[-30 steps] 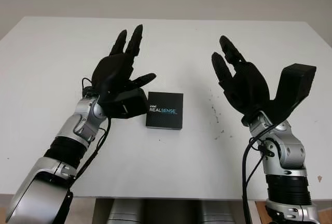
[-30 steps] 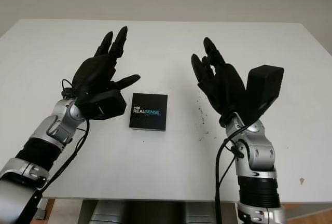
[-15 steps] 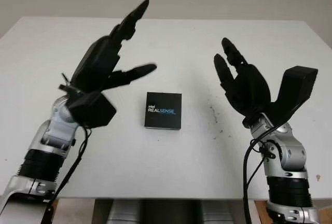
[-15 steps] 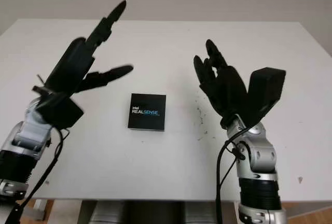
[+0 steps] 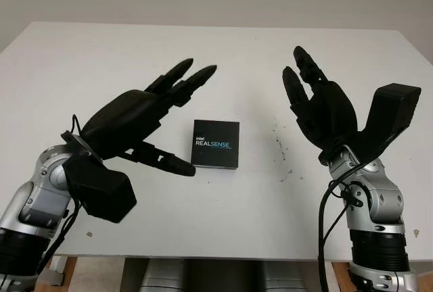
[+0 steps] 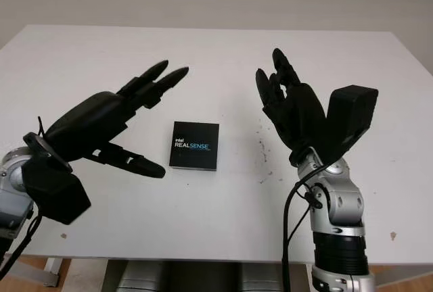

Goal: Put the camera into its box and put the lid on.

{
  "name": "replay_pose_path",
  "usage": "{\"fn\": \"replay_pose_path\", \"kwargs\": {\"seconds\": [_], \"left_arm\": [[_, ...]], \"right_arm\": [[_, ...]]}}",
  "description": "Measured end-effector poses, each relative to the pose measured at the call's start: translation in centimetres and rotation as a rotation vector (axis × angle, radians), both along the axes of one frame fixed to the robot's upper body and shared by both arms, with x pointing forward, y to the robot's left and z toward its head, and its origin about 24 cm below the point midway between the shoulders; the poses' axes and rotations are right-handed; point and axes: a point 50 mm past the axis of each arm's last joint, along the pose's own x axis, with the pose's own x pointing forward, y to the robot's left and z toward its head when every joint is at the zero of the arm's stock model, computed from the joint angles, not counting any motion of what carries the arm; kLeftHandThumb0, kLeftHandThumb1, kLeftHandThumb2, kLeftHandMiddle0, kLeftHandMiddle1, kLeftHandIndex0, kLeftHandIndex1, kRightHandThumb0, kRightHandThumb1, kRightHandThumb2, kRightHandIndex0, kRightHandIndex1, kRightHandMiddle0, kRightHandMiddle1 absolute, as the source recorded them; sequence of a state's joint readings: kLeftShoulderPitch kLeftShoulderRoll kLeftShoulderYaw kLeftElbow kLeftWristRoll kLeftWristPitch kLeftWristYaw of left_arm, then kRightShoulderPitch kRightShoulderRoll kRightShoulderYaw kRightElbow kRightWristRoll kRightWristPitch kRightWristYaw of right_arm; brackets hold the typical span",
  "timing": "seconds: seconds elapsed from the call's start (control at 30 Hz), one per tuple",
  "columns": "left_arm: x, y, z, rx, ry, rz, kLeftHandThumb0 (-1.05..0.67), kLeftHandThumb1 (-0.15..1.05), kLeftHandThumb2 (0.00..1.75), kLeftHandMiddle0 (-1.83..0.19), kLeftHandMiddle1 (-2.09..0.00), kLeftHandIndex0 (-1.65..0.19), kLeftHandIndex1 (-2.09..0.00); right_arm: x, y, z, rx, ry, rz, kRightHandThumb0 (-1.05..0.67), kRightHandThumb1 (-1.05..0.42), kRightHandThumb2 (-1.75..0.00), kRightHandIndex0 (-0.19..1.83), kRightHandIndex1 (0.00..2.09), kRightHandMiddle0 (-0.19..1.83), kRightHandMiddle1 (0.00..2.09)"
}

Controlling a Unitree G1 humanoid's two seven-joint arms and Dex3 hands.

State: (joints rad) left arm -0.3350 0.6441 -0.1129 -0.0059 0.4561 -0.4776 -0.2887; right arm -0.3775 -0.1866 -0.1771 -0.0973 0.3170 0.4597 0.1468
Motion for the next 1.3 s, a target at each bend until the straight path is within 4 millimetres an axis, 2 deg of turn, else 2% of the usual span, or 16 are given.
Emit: {"fn": "replay_pose_path", "kwargs": {"seconds": [0.23, 0.4, 0.77, 1.0, 1.3], "left_arm": [[0.2, -1.0, -2.6, 0.108, -0.1, 0.024, -0.89, 0.93, 0.06, 0.16, -0.06, 0.1, -0.05], [0.7, -1.2, -4.0, 0.14, -0.106, 0.044, -0.86, 0.92, 0.05, 0.17, -0.05, 0.13, -0.04], [1.5, -2.3, -4.9, 0.134, -0.062, 0.037, -0.84, 0.9, 0.05, 0.15, -0.06, 0.09, -0.06], [1.5, -2.9, -5.3, 0.051, 0.027, 0.013, -0.79, 0.85, 0.04, 0.09, -0.08, 0.05, -0.08], [1.6, -3.4, -5.4, 0.073, 0.045, -0.014, -0.74, 0.82, 0.04, 0.06, -0.09, 0.03, -0.08]], "right_arm": [[0.0, 0.1, 0.1, -0.001, -0.007, 0.007, -0.44, -1.05, -0.45, -0.18, 0.05, -0.08, 0.05], [0.0, 0.0, 0.1, -0.004, -0.007, 0.004, -0.44, -1.05, -0.44, -0.18, 0.05, -0.08, 0.05], [0.0, 0.0, 0.1, -0.002, -0.006, 0.0, -0.44, -1.05, -0.43, -0.17, 0.06, -0.07, 0.06], [0.0, 0.0, 0.1, -0.001, -0.006, -0.001, -0.45, -1.05, -0.43, -0.18, 0.05, -0.08, 0.05], [0.0, 0.0, 0.1, 0.0, -0.007, 0.001, -0.44, -1.05, -0.44, -0.18, 0.05, -0.08, 0.05]]}}
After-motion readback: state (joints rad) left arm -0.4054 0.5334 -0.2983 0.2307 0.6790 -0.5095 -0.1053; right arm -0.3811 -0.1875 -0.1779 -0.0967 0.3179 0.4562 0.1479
